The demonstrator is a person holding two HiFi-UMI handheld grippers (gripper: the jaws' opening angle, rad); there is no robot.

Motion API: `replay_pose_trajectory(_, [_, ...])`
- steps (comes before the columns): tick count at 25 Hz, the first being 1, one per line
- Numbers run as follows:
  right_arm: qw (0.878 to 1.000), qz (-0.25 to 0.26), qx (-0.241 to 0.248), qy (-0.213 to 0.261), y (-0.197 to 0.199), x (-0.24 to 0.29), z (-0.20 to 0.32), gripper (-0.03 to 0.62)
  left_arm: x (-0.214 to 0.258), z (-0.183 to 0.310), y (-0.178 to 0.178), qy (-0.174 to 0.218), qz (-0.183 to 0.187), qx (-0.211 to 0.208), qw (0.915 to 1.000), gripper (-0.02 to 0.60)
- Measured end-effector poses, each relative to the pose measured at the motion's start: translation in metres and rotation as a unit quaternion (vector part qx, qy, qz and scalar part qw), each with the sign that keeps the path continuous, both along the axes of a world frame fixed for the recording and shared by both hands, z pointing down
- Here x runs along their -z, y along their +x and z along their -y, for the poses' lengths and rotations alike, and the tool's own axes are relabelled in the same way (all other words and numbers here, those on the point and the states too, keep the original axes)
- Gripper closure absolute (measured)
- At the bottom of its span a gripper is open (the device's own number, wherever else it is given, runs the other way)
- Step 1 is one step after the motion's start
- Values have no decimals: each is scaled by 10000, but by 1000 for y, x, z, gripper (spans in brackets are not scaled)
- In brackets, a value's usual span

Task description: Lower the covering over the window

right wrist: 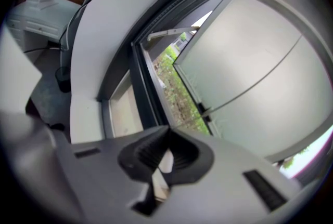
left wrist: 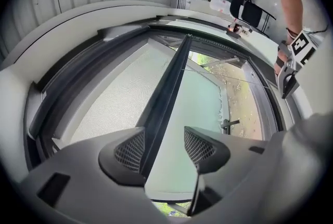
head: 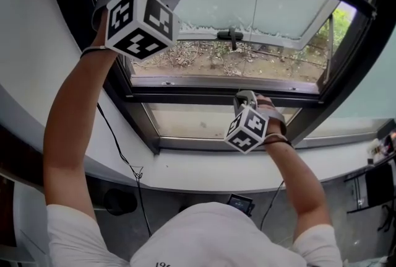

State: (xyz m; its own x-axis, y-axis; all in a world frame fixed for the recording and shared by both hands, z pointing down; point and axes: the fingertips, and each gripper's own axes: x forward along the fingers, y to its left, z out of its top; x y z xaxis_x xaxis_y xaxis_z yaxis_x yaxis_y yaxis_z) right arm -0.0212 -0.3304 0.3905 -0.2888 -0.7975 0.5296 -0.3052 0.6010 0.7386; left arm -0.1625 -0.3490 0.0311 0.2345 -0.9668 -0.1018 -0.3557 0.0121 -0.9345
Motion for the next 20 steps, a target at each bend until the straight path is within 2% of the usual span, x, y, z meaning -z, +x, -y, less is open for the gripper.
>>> replay_pose_trajectory(3, [10000, 27, -11, 0, 0, 1, 0, 572, -2, 4, 5, -18, 215, 59, 9997, 347])
replay_pose_trajectory(11, [9999, 97, 29, -106, -2, -8, -6, 572, -13, 14, 10, -234, 52, -10, 9997, 347])
replay_pose_trajectory(15, [9999, 6, 71, -125, -1, -15, -4, 572, -24, 16, 10, -280, 331, 172, 9989, 347])
replay_pose_trajectory(20, [9992, 56, 200, -335, -6, -35, -10, 572, -51, 19, 9, -674, 716, 344, 9946, 348])
